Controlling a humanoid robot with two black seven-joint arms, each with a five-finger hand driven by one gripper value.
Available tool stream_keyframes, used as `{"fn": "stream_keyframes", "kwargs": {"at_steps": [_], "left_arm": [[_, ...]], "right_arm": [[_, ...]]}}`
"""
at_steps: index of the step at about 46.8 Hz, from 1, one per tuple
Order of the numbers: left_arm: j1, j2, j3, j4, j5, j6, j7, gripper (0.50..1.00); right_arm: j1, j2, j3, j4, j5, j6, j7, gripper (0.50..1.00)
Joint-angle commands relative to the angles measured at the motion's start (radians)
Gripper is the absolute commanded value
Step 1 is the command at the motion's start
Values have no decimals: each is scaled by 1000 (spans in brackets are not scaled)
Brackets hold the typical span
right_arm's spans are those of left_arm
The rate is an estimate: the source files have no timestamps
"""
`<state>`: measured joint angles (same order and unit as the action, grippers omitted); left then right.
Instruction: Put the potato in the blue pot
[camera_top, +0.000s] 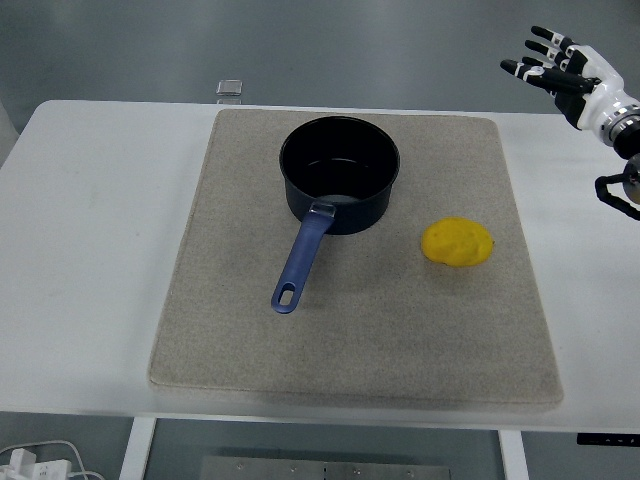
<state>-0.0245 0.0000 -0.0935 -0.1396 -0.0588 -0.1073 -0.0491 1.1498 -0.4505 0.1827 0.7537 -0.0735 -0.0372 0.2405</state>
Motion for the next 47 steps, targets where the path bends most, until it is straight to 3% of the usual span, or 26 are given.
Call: {"fn": "stream_keyframes", "kwargs": {"at_steps": [1,10,24,32,47], "left_arm": [[0,0,0,0,0,0,0,1000],[0,0,0,0,-1,0,0,1000],[0,0,0,0,0,0,0,1000],[0,0,0,0,-1,0,0,1000],[0,0,0,0,0,0,0,1000]], "right_arm": [[14,-10,-6,56,-144,-30,0,934],[71,-46,-48,144,-370,0,-4,932],[205,-66,-319,203,-739,92,2,934],[248,-119,-364,257,-769,103,3,934],[255,-300,-390,519,-781,117,2,934]]}}
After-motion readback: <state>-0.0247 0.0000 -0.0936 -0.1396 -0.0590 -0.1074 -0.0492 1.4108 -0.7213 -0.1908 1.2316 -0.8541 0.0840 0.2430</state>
